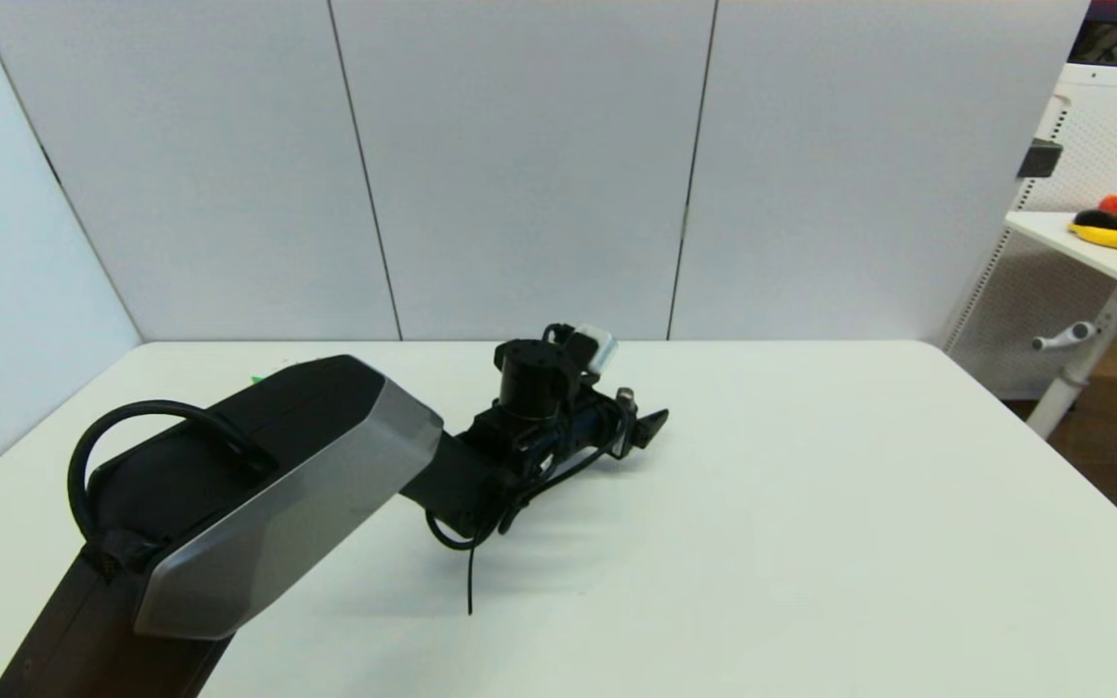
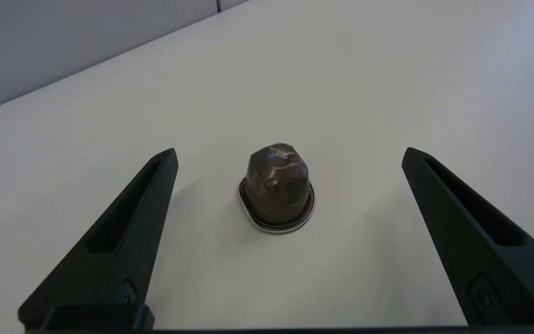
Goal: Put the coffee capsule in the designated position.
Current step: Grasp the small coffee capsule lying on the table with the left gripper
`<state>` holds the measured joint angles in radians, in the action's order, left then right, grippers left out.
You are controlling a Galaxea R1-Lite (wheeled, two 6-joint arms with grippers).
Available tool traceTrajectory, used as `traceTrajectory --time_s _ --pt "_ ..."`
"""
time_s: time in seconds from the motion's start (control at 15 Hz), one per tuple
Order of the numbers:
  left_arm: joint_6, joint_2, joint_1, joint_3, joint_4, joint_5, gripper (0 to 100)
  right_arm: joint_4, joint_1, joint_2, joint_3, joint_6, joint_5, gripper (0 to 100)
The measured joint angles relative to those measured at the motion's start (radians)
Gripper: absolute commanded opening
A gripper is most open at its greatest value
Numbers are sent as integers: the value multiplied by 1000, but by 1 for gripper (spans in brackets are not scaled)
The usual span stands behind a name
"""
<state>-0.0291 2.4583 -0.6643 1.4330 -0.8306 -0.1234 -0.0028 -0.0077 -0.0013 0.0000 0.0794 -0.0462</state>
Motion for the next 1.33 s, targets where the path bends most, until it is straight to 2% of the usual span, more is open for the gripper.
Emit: traceTrajectory --time_s 1.33 --pt "-1 36 5 84 66 -1 100 0 0 0 0 0 0 100"
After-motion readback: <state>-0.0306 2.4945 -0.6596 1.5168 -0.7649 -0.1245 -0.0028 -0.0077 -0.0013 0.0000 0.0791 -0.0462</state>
